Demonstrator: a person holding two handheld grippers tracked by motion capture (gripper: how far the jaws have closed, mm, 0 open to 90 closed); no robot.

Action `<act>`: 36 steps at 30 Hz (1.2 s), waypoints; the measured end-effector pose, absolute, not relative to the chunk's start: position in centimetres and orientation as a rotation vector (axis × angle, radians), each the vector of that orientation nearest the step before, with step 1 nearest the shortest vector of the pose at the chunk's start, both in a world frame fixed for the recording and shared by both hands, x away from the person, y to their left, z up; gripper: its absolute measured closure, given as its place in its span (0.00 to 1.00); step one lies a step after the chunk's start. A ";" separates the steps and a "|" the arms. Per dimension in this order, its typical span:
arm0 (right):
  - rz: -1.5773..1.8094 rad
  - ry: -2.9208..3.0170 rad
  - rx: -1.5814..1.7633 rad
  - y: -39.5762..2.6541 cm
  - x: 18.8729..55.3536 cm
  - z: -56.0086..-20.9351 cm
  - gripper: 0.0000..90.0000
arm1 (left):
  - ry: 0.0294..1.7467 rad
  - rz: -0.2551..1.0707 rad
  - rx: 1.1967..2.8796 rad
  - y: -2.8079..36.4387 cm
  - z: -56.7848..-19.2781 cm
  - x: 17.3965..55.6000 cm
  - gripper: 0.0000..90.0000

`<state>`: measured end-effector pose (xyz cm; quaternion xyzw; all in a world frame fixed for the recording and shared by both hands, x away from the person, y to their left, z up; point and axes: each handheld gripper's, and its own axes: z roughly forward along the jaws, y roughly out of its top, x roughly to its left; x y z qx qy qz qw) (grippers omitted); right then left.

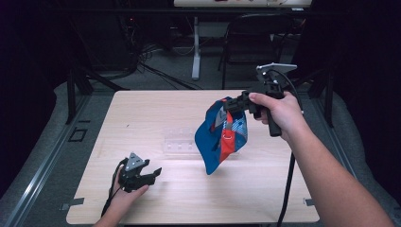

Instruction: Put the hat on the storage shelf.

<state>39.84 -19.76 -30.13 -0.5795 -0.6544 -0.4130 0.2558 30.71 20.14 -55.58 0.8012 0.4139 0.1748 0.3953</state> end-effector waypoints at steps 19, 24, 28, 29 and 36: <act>-1.195 -1.733 -1.631 -19.2 42.0 -30.2 0.87 | 0.769 0.447 2.046 12.5 -52.9 29.6 0.46; -1.211 -1.725 -1.632 -19.0 42.3 -30.2 0.87 | 0.722 0.470 2.052 10.5 -52.8 29.4 0.47; -1.215 -1.723 -1.636 -18.9 42.4 -30.1 0.87 | 0.711 0.471 2.034 8.9 -52.5 29.5 0.49; -1.214 -1.726 -1.638 -18.8 42.4 -30.1 0.87 | 0.714 0.474 2.026 8.5 -52.5 29.7 0.49; -1.215 -1.726 -1.637 -18.5 42.5 -30.1 0.87 | 0.719 0.472 2.011 6.9 -52.7 30.2 0.66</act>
